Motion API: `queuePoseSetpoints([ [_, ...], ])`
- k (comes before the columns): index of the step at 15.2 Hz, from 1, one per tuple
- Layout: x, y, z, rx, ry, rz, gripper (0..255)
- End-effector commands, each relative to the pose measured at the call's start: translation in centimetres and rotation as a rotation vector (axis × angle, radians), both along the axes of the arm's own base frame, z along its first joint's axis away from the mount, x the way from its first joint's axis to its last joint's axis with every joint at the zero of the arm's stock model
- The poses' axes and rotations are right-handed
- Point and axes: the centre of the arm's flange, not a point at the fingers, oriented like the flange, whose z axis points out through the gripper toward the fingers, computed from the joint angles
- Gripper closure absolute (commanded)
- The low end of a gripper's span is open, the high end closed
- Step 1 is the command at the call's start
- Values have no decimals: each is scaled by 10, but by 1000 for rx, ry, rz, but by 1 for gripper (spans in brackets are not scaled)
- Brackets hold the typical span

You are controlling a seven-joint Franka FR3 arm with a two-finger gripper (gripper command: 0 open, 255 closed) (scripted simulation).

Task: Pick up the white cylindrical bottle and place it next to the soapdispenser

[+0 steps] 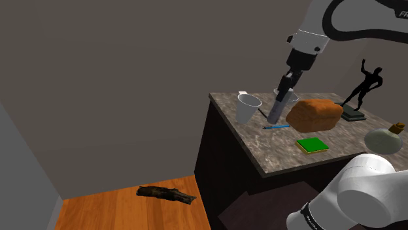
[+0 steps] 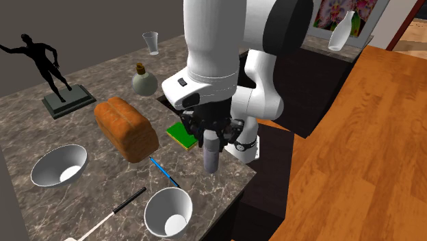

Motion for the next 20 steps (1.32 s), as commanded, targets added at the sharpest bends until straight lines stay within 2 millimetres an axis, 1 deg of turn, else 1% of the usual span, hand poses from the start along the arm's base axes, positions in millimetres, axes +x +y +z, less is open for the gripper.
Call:
queuePoseSetpoints([
  [1,0,0,11,0,0,0,255],
  [20,0,0,111,0,0,0,255],
])
